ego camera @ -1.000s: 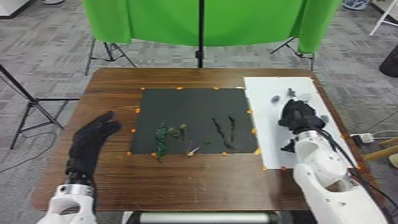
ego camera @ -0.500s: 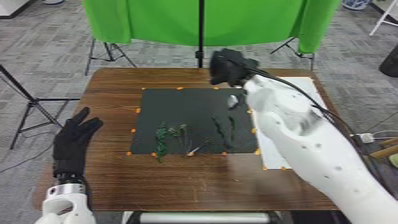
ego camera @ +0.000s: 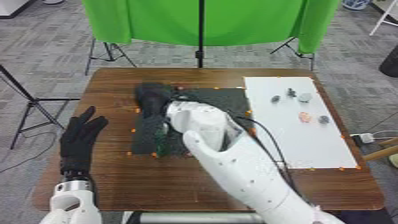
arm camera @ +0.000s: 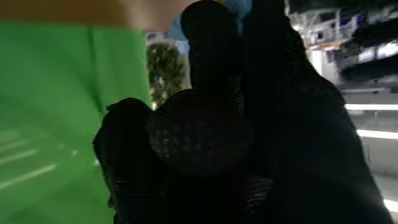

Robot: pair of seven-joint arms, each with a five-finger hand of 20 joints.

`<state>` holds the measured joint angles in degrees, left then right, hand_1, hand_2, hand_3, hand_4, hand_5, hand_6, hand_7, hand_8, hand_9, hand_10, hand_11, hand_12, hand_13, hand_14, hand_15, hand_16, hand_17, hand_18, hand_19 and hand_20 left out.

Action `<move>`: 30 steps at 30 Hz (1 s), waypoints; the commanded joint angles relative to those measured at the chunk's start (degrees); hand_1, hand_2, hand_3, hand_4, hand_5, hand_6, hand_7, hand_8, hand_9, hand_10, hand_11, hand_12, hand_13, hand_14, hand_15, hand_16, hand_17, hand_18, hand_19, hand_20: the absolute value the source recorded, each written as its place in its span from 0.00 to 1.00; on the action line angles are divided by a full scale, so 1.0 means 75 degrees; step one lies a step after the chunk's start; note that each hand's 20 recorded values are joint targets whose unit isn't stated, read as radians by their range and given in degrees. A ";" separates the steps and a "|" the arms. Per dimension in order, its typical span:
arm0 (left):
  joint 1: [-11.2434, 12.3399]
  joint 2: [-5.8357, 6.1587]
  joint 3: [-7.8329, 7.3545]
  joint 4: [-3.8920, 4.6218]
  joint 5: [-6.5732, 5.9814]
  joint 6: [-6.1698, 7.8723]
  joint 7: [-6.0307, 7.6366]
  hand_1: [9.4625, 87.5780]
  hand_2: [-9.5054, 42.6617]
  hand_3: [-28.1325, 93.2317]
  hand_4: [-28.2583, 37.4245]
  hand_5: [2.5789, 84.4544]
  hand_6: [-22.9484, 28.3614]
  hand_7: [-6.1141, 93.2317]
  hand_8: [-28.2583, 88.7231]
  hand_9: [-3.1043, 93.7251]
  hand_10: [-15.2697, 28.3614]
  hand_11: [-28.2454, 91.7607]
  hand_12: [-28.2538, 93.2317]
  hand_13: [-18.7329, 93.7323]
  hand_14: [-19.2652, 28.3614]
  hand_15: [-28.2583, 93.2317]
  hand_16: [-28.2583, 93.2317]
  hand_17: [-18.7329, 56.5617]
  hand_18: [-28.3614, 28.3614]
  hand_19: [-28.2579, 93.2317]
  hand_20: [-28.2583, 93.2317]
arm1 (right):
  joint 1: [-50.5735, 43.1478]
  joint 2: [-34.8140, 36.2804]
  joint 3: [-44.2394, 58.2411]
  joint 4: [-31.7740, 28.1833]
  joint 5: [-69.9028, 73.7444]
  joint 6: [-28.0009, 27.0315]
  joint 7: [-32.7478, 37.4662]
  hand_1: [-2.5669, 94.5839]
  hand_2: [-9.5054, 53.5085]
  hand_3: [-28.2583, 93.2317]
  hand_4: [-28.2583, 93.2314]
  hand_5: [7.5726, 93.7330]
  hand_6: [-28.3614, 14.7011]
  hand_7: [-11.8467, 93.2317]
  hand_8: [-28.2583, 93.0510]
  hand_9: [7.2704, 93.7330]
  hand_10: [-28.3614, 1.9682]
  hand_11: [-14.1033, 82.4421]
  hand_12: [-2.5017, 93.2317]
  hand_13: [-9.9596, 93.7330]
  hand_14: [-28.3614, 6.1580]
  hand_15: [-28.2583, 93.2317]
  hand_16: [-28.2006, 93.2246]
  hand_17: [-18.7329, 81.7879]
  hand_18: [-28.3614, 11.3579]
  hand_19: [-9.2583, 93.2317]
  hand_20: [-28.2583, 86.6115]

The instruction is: Arrange flowers

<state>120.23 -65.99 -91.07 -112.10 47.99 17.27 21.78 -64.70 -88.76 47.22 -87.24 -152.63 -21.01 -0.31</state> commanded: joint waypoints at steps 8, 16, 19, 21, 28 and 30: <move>-0.0022 -0.0028 0.0045 0.0037 0.0044 -0.0084 -0.0096 0.09 0.41 0.79 0.00 0.49 0.51 0.17 0.20 0.50 0.66 0.39 0.37 0.52 0.74 0.35 0.27 0.40 0.68 0.25 0.42 | -0.0568 -0.0503 0.0302 0.0563 -0.1432 -0.0286 -0.0448 0.71 0.00 0.57 0.17 0.82 0.64 0.30 0.33 0.97 0.64 0.30 0.43 1.00 0.81 0.70 0.49 0.87 0.54 1.00 0.68; -0.0061 -0.0019 0.0040 0.0064 0.0108 -0.0182 -0.0159 0.10 0.33 0.79 0.00 0.50 0.51 0.18 0.20 0.50 0.66 0.40 0.37 0.52 0.74 0.36 0.27 0.39 0.68 0.25 0.42 | -0.0520 -0.0342 0.0272 0.0466 -0.1316 -0.0462 -0.0340 0.69 0.00 0.55 0.18 0.76 0.68 0.29 0.31 0.95 0.63 0.31 0.43 1.00 0.81 0.68 0.51 0.86 0.54 1.00 0.68; -0.0023 -0.0033 0.0024 0.0039 0.0092 -0.0194 -0.0170 0.11 0.31 0.79 0.00 0.50 0.51 0.18 0.20 0.50 0.65 0.40 0.37 0.52 0.74 0.36 0.27 0.39 0.68 0.25 0.42 | -0.0500 -0.0239 0.0181 0.0350 -0.1227 -0.0544 -0.0336 0.67 0.00 0.55 0.18 0.73 0.69 0.28 0.30 0.94 0.62 0.34 0.40 1.00 0.81 0.68 0.51 0.86 0.54 1.00 0.68; -0.0008 -0.0056 0.0013 0.0028 0.0135 -0.0217 -0.0191 0.11 0.30 0.79 0.00 0.50 0.51 0.18 0.20 0.50 0.65 0.40 0.37 0.52 0.74 0.36 0.27 0.39 0.68 0.25 0.42 | -0.0413 -0.0087 0.0092 0.0199 -0.0948 -0.0656 -0.0203 0.61 0.00 0.62 0.15 0.71 0.70 0.27 0.28 0.93 0.61 0.36 0.39 1.00 0.80 0.68 0.51 0.86 0.53 1.00 0.68; 0.0148 -0.0090 -0.0082 -0.0059 0.0106 -0.0207 -0.0167 0.12 0.28 0.79 0.00 0.50 0.51 0.18 0.20 0.50 0.65 0.40 0.37 0.52 0.74 0.36 0.27 0.39 0.68 0.25 0.42 | 0.0201 0.0956 -0.0111 -0.0917 0.0797 -0.0995 0.0594 0.51 0.00 0.71 0.10 0.65 0.72 0.25 0.15 0.92 0.57 0.44 0.28 1.00 0.80 0.68 0.51 0.86 0.52 1.00 0.68; 0.0209 -0.0129 -0.0108 -0.0104 0.0157 -0.0188 -0.0176 0.12 0.28 0.79 0.00 0.50 0.51 0.18 0.20 0.50 0.65 0.40 0.37 0.52 0.74 0.36 0.27 0.39 0.68 0.25 0.42 | 0.0372 0.1456 0.0090 -0.1371 0.1393 -0.0805 0.0772 0.49 0.00 0.71 0.10 0.62 0.71 0.25 0.15 0.92 0.57 0.44 0.28 1.00 0.79 0.68 0.51 0.86 0.52 1.00 0.68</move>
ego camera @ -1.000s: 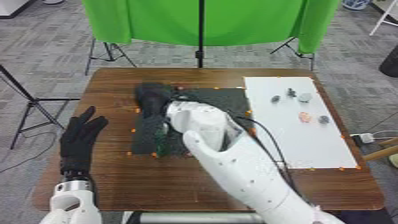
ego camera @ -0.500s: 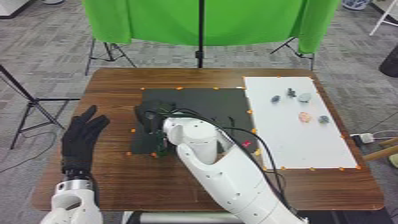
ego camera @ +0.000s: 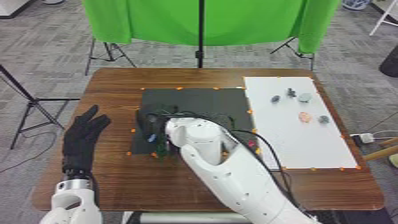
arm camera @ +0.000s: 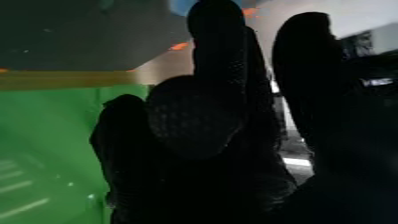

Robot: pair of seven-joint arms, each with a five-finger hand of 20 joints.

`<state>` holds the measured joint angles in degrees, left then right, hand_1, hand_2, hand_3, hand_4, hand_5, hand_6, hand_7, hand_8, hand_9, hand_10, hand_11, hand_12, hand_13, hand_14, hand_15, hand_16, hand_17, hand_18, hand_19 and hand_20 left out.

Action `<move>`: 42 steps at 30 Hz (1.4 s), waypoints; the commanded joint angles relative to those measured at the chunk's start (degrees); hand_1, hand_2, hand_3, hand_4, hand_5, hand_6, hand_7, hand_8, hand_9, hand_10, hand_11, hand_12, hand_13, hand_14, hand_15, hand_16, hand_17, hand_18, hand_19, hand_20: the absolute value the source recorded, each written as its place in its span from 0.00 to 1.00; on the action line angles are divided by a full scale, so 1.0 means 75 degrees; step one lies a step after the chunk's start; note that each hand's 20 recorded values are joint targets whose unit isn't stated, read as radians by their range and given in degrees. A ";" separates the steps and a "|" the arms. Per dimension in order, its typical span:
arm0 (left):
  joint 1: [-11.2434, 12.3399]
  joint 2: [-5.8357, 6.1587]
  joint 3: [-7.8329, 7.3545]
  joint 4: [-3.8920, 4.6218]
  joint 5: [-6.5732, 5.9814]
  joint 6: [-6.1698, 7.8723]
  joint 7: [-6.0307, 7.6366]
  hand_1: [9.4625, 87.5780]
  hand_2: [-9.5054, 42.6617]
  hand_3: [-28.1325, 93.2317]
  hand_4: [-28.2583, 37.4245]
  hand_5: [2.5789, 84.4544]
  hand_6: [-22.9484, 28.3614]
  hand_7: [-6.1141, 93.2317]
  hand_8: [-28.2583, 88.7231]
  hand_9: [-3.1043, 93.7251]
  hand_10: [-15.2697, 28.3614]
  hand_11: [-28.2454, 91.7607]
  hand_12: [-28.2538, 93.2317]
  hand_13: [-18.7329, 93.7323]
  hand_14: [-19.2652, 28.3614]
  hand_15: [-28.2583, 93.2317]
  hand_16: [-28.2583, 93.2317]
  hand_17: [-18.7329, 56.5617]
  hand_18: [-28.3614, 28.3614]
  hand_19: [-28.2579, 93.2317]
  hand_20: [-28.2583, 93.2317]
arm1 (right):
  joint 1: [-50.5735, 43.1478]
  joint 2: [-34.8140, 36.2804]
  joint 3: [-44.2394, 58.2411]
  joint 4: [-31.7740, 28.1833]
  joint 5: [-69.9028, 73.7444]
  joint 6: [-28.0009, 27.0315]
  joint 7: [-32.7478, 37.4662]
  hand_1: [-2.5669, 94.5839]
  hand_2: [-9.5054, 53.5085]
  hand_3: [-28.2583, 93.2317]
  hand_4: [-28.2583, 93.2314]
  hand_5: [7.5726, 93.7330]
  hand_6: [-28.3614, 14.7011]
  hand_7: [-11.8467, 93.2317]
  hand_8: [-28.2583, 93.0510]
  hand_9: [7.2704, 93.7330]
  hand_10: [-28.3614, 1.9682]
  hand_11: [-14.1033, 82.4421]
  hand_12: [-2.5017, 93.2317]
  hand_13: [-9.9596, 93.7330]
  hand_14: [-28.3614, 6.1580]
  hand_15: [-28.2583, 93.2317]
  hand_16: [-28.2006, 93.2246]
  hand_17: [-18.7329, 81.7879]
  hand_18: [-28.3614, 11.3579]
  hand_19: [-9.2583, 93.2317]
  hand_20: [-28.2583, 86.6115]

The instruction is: Arrange flowers

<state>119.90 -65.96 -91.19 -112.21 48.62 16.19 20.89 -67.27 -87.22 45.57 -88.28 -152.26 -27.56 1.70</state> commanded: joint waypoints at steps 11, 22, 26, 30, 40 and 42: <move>0.0350 -0.0098 -0.0184 -0.0156 0.0126 -0.0061 -0.0121 0.13 0.25 0.79 0.01 0.50 0.51 0.18 0.20 0.50 0.65 0.40 0.37 0.52 0.74 0.36 0.27 0.39 0.69 0.25 0.42 | 0.0157 0.4516 0.3347 -0.2286 0.2149 0.0852 0.2399 0.39 0.00 0.72 0.13 0.64 0.66 0.23 0.16 0.84 0.46 0.37 0.26 0.96 0.72 0.66 0.51 0.80 0.46 1.00 0.68; 0.0439 -0.0149 -0.0259 -0.0219 0.0187 -0.0131 -0.0128 0.15 0.23 0.79 0.04 0.51 0.51 0.19 0.20 0.51 0.65 0.40 0.37 0.52 0.74 0.36 0.27 0.39 0.69 0.25 0.42 | -0.1658 0.4429 0.4806 -0.1497 0.1559 0.0030 0.2743 0.41 0.00 0.71 0.13 0.67 0.67 0.24 0.17 0.87 0.48 0.37 0.26 0.97 0.71 0.66 0.51 0.81 0.46 1.00 0.67; 0.0424 -0.0154 -0.0254 -0.0210 0.0212 -0.0190 -0.0170 0.16 0.23 0.79 0.04 0.51 0.51 0.19 0.20 0.51 0.65 0.41 0.37 0.52 0.74 0.36 0.27 0.39 0.69 0.25 0.42 | -0.1855 0.4283 0.4936 -0.1281 0.1415 0.0214 0.2847 0.41 0.00 0.71 0.13 0.68 0.67 0.24 0.17 0.89 0.49 0.38 0.26 0.98 0.72 0.66 0.51 0.82 0.47 1.00 0.67; 0.0430 -0.0155 -0.0233 -0.0206 0.0223 -0.0212 -0.0192 0.16 0.23 0.78 0.05 0.51 0.51 0.19 0.20 0.51 0.65 0.41 0.37 0.52 0.74 0.36 0.27 0.39 0.69 0.25 0.42 | -0.2058 0.4151 0.5074 -0.1138 0.1469 0.0460 0.2939 0.41 0.00 0.71 0.13 0.69 0.66 0.24 0.17 0.90 0.51 0.39 0.26 0.99 0.73 0.66 0.51 0.83 0.47 1.00 0.68; 0.0422 -0.0156 -0.0239 -0.0203 0.0256 -0.0265 -0.0276 0.18 0.22 0.78 0.07 0.51 0.51 0.19 0.20 0.51 0.65 0.41 0.37 0.52 0.74 0.36 0.27 0.39 0.69 0.25 0.42 | -0.2584 0.3871 0.5267 -0.0849 0.0361 0.0647 0.2841 0.41 0.00 0.71 0.13 0.69 0.67 0.24 0.17 0.90 0.50 0.39 0.26 0.99 0.74 0.66 0.51 0.84 0.48 1.00 0.68; 0.0436 -0.0163 -0.0239 -0.0206 0.0256 -0.0267 -0.0289 0.18 0.22 0.78 0.07 0.51 0.51 0.19 0.20 0.51 0.65 0.41 0.37 0.52 0.74 0.36 0.27 0.39 0.69 0.25 0.42 | -0.2712 0.3795 0.5347 -0.0822 0.0492 0.0737 0.2906 0.41 0.00 0.71 0.13 0.69 0.67 0.24 0.17 0.90 0.49 0.39 0.26 0.99 0.74 0.66 0.52 0.84 0.48 1.00 0.68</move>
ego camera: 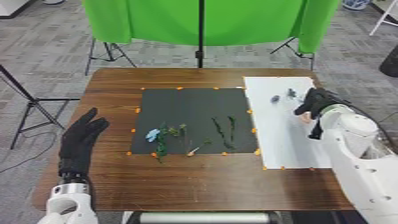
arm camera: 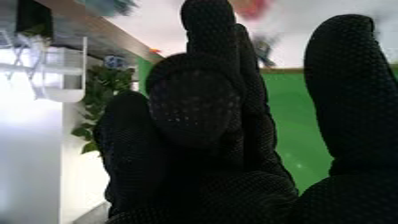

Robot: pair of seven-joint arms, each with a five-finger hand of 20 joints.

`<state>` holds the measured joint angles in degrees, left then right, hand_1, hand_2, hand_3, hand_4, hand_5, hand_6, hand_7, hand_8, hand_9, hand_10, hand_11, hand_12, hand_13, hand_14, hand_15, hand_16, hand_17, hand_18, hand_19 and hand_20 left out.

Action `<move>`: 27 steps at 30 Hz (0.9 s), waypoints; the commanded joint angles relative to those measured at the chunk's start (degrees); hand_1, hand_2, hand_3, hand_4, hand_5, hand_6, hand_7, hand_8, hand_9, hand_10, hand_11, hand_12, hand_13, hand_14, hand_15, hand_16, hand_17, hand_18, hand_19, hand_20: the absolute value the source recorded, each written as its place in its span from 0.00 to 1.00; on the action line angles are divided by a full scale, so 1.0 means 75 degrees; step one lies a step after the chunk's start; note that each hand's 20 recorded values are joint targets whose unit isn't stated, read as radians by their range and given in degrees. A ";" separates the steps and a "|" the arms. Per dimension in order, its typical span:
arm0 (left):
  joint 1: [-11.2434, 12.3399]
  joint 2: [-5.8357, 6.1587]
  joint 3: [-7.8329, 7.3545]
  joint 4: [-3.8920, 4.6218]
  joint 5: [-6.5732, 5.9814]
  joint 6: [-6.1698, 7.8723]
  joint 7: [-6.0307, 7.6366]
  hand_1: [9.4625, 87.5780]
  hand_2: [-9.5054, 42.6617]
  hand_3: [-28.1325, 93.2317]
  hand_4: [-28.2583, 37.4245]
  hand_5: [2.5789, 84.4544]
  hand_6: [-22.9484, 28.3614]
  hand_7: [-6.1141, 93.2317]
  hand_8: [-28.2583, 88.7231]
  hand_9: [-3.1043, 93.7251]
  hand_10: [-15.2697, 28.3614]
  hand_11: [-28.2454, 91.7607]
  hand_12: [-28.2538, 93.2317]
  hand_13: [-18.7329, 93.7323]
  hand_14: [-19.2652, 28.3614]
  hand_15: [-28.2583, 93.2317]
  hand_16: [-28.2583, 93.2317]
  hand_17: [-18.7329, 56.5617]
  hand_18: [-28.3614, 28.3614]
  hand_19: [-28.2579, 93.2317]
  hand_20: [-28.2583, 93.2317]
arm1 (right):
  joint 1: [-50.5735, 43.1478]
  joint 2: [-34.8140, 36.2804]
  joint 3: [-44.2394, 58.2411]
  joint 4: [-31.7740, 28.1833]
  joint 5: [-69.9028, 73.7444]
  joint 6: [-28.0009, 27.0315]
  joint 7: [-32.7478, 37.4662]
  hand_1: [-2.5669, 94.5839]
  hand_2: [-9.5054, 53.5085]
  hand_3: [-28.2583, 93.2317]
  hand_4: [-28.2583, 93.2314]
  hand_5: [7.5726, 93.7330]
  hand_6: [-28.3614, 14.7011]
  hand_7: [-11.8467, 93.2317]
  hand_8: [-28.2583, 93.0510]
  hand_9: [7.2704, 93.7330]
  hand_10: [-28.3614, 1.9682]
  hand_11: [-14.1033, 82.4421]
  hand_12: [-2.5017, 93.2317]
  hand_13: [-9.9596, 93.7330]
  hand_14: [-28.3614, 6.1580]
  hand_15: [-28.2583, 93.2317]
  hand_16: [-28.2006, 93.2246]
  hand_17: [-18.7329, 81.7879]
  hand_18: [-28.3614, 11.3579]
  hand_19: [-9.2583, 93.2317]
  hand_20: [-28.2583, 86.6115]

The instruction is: Arrange flowers

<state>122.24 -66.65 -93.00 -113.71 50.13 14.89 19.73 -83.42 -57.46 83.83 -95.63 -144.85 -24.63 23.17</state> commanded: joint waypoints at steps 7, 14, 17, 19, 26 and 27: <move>0.0170 -0.0084 -0.0021 -0.0025 0.0050 -0.0095 -0.0165 0.18 0.21 0.78 0.08 0.51 0.51 0.19 0.20 0.51 0.65 0.41 0.37 0.52 0.74 0.36 0.27 0.39 0.69 0.25 0.42 | -0.1033 -0.0436 0.0372 0.0264 0.0056 0.1122 0.0071 0.46 0.00 0.70 0.13 0.69 0.67 0.25 0.17 0.90 0.50 0.39 0.26 1.00 0.76 0.65 0.52 0.84 0.50 1.00 0.66; 0.0166 -0.0098 -0.0011 -0.0027 0.0047 -0.0123 -0.0157 0.19 0.21 0.78 0.09 0.51 0.51 0.19 0.20 0.51 0.65 0.41 0.37 0.52 0.74 0.36 0.27 0.39 0.69 0.25 0.42 | -0.1098 -0.0418 0.0002 0.0403 -0.0106 0.2089 -0.0282 0.57 0.00 0.62 0.14 0.76 0.63 0.26 0.27 0.94 0.54 0.42 0.26 1.00 0.77 0.69 0.49 0.87 0.51 1.00 0.67; 0.0184 -0.0111 -0.0019 -0.0036 0.0055 -0.0120 -0.0131 0.19 0.21 0.78 0.09 0.51 0.51 0.19 0.20 0.51 0.65 0.41 0.37 0.52 0.74 0.36 0.27 0.39 0.69 0.25 0.42 | -0.0975 -0.0331 -0.0096 0.0442 -0.0160 0.2219 -0.0488 0.69 0.00 0.56 0.17 0.85 0.62 0.28 0.33 0.98 0.60 0.42 0.29 1.00 0.78 0.72 0.46 0.89 0.51 1.00 0.68; 0.0234 -0.0148 -0.0041 -0.0066 0.0047 -0.0067 -0.0101 0.19 0.21 0.78 0.09 0.51 0.51 0.19 0.20 0.51 0.65 0.41 0.37 0.52 0.74 0.36 0.27 0.39 0.69 0.25 0.42 | -0.0727 -0.0174 -0.0221 0.0420 -0.0203 0.2093 -0.0578 0.71 0.00 0.57 0.17 0.87 0.61 0.29 0.34 0.99 0.60 0.42 0.30 1.00 0.79 0.72 0.46 0.89 0.51 1.00 0.68; 0.0168 -0.0052 -0.0063 -0.0030 -0.0001 0.0013 -0.0065 0.19 0.21 0.78 0.10 0.51 0.51 0.19 0.20 0.51 0.65 0.41 0.37 0.52 0.74 0.36 0.27 0.39 0.69 0.25 0.42 | 0.1157 0.0539 -0.0996 -0.0714 0.0545 0.2617 -0.0738 0.73 0.00 0.57 0.17 0.88 0.60 0.28 0.34 1.00 0.61 0.42 0.31 1.00 0.80 0.73 0.45 0.89 0.51 1.00 0.68; 0.0135 -0.0055 -0.0047 -0.0015 0.0006 0.0016 -0.0050 0.19 0.21 0.78 0.10 0.51 0.51 0.19 0.20 0.51 0.65 0.41 0.37 0.52 0.74 0.36 0.27 0.39 0.69 0.25 0.42 | 0.1514 0.0597 -0.1288 -0.0847 0.0694 0.2619 -0.0797 0.73 0.00 0.57 0.18 0.89 0.60 0.29 0.34 1.00 0.61 0.41 0.31 1.00 0.80 0.73 0.45 0.89 0.51 1.00 0.68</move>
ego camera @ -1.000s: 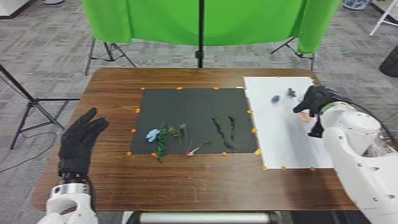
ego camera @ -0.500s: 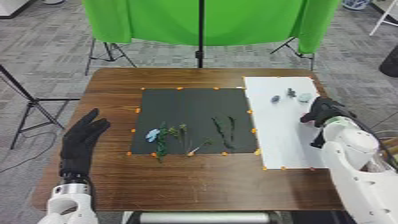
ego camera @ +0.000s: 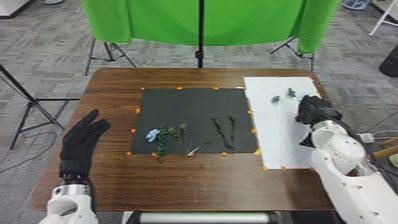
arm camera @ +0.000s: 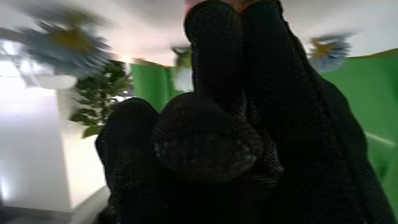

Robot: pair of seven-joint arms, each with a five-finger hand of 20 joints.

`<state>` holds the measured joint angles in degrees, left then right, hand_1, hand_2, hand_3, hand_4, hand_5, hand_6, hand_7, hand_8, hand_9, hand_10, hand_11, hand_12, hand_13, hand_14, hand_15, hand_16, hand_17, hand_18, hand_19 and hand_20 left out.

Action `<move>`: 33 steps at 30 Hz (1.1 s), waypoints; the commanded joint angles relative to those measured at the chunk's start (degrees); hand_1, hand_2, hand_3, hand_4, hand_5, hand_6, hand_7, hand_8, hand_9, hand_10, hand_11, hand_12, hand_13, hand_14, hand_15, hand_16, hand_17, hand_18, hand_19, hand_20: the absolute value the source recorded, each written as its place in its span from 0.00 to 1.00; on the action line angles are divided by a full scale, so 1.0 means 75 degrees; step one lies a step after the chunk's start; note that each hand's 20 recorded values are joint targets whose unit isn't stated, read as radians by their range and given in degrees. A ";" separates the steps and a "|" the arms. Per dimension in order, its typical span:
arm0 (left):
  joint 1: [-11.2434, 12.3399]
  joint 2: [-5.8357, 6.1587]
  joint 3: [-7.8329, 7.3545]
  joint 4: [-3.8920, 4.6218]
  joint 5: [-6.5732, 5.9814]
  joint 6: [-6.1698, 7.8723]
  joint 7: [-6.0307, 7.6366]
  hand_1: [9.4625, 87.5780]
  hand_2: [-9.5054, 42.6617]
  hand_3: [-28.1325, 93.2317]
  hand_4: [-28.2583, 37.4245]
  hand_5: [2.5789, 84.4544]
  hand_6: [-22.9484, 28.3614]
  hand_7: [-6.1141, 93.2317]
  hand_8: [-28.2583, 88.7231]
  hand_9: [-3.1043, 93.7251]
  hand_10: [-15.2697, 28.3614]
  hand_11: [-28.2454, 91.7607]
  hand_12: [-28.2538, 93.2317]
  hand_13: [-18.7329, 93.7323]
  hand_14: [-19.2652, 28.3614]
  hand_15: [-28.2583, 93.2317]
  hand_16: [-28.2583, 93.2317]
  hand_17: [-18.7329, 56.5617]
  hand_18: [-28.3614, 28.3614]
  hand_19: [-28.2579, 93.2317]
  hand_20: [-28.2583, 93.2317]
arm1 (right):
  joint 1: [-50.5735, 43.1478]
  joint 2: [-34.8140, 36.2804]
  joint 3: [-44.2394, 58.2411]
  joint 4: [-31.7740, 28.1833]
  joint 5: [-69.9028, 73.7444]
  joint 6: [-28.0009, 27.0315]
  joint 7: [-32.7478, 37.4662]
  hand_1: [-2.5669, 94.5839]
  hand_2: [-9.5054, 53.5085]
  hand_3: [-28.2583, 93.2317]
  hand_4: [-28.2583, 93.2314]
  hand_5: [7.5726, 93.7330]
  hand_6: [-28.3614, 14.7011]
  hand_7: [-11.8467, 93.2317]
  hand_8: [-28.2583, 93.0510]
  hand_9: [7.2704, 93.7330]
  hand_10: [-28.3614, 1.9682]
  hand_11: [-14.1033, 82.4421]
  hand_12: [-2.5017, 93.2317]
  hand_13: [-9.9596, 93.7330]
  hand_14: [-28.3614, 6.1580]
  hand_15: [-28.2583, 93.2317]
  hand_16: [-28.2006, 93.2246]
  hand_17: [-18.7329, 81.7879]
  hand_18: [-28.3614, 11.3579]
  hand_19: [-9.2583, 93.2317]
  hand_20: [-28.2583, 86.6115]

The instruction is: Arrange flowers

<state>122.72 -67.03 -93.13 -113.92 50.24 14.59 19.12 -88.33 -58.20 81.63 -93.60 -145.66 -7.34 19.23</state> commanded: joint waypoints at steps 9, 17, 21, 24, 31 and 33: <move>0.0050 -0.0065 0.0081 0.0035 0.0002 0.0010 0.0059 0.19 0.21 0.78 0.10 0.51 0.51 0.19 0.20 0.51 0.65 0.41 0.37 0.52 0.74 0.36 0.27 0.39 0.69 0.25 0.42 | 0.4254 -0.0921 -0.3791 -0.0679 0.1273 -0.0373 -0.1411 0.73 0.00 0.57 0.18 0.89 0.61 0.29 0.35 1.00 0.62 0.40 0.33 1.00 0.80 0.73 0.45 0.89 0.52 1.00 0.69; -0.0069 -0.0068 0.0321 0.0107 -0.0249 0.0569 0.0361 0.19 0.21 0.78 0.09 0.49 0.51 0.18 0.20 0.47 0.64 0.39 0.37 0.51 0.73 0.35 0.26 0.39 0.69 0.25 0.42 | 0.3819 -0.2908 -0.4599 0.0543 -0.0007 -0.1263 -0.2096 0.73 0.00 0.58 0.17 0.89 0.61 0.29 0.34 1.00 0.62 0.40 0.33 1.00 0.81 0.73 0.45 0.89 0.52 1.00 0.69; -0.0073 -0.0048 0.0397 0.0151 -0.0538 0.0889 0.0576 0.15 0.22 0.79 0.05 0.45 0.50 0.17 0.20 0.42 0.62 0.36 0.36 0.47 0.69 0.32 0.26 0.39 0.68 0.25 0.42 | 0.3477 -0.3733 -0.4475 0.1208 -0.1111 -0.1483 -0.2516 0.72 0.00 0.58 0.17 0.89 0.61 0.29 0.34 1.00 0.62 0.41 0.33 1.00 0.81 0.73 0.45 0.89 0.52 1.00 0.69; -0.0143 -0.0032 0.0445 0.0203 -0.0692 0.0908 0.0630 0.12 0.25 0.79 0.02 0.44 0.51 0.16 0.20 0.41 0.62 0.33 0.34 0.45 0.68 0.31 0.26 0.39 0.68 0.25 0.42 | 0.3295 -0.4368 -0.4134 0.1764 -0.1946 -0.1552 -0.2815 0.72 0.00 0.58 0.17 0.88 0.62 0.29 0.34 0.99 0.63 0.41 0.33 1.00 0.81 0.73 0.45 0.89 0.52 1.00 0.69; -0.0149 0.0092 0.0439 0.0190 -0.0663 0.0700 0.0622 0.06 0.32 0.79 0.00 0.44 0.53 0.13 0.20 0.42 0.65 0.33 0.31 0.45 0.68 0.31 0.25 0.38 0.68 0.25 0.41 | 0.3123 -0.5357 -0.3388 0.2570 -0.3363 -0.1441 -0.3247 0.71 0.00 0.59 0.16 0.87 0.64 0.30 0.33 0.99 0.63 0.40 0.33 1.00 0.81 0.73 0.45 0.89 0.52 1.00 0.69; 0.0058 0.0086 0.0273 0.0135 -0.0677 0.0459 0.0647 0.06 0.32 0.79 0.00 0.44 0.53 0.13 0.20 0.43 0.65 0.33 0.31 0.46 0.69 0.31 0.25 0.38 0.67 0.25 0.41 | 0.3093 -0.5497 -0.3224 0.2669 -0.3545 -0.1345 -0.3272 0.70 0.00 0.59 0.16 0.87 0.64 0.30 0.33 0.99 0.63 0.40 0.32 1.00 0.81 0.73 0.45 0.89 0.52 1.00 0.69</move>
<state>121.00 -66.47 -90.25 -113.03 45.24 21.32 24.03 -65.23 -93.73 55.45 -75.18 -167.82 -18.46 -4.84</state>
